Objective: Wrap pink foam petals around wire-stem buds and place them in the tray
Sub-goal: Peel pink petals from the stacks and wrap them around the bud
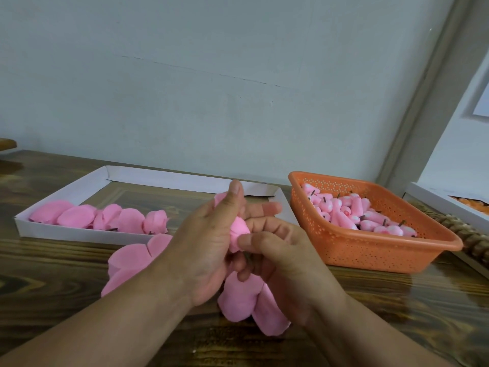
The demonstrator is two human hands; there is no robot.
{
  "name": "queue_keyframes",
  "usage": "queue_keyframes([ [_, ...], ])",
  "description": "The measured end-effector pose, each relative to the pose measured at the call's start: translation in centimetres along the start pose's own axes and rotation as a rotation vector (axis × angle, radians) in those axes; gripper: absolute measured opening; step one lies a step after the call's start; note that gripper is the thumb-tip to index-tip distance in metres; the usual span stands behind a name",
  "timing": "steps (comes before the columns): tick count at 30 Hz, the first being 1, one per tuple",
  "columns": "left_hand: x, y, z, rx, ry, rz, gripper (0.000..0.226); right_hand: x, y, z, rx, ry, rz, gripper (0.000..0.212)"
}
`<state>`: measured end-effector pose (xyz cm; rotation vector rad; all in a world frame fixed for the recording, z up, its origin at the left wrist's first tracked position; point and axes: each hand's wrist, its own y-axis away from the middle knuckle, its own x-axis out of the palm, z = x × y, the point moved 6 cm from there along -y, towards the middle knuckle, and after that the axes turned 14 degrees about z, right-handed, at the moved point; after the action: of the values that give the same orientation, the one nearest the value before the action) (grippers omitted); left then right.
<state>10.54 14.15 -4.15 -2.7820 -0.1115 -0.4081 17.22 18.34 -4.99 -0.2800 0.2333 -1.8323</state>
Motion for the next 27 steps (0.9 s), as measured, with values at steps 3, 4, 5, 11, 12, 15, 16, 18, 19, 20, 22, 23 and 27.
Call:
queue_keyframes([
  [3,-0.4,-0.1,-0.4,0.036,0.013,-0.028,0.041,-0.3,0.1,1.1,0.002,0.202,0.005,0.016],
  [4,-0.6,-0.2,-0.5,0.052,0.016,-0.049,0.039,-0.5,0.2,1.6,-0.006,0.254,0.003,0.017],
  [5,-1.0,-0.2,-0.6,0.064,-0.002,-0.090,0.038,-0.9,0.2,2.2,-0.025,0.299,-0.019,0.013],
  [11,-3.0,-0.2,-1.4,0.115,-0.156,-0.334,0.034,-8.1,1.0,4.7,-0.001,0.491,-0.384,0.018],
  [12,-3.0,-0.1,-1.4,0.116,-0.174,-0.351,0.036,-8.8,1.0,4.6,0.062,0.565,-0.363,0.017],
  [15,-3.1,0.1,-1.1,0.085,-0.181,-0.370,0.040,-9.8,0.9,3.9,0.227,0.726,-0.266,0.016],
  [16,-3.1,0.1,-1.0,0.072,-0.185,-0.372,0.041,-9.8,0.9,3.7,0.266,0.774,-0.237,0.016],
  [18,-3.3,0.0,-1.0,0.056,-0.192,-0.386,0.042,-9.6,0.7,3.2,0.322,0.881,-0.192,0.015],
  [19,-3.5,-0.1,-1.1,0.052,-0.191,-0.397,0.043,-9.3,0.6,2.9,0.332,0.932,-0.173,0.015],
  [20,-3.7,-0.1,-1.2,0.051,-0.192,-0.408,0.044,-8.8,0.4,2.6,0.327,0.991,-0.155,0.016],
  [22,-4.1,-0.1,-1.2,0.046,-0.201,-0.429,0.045,-7.7,0.1,2.0,0.282,1.120,-0.124,0.015],
  [23,-4.2,-0.2,-1.3,0.042,-0.205,-0.433,0.045,-7.3,-0.1,1.7,0.258,1.170,-0.112,0.014],
  [27,-4.3,-0.2,-1.2,0.029,-0.235,-0.416,0.047,-6.9,-0.6,0.8,0.233,1.257,-0.111,0.016],
])
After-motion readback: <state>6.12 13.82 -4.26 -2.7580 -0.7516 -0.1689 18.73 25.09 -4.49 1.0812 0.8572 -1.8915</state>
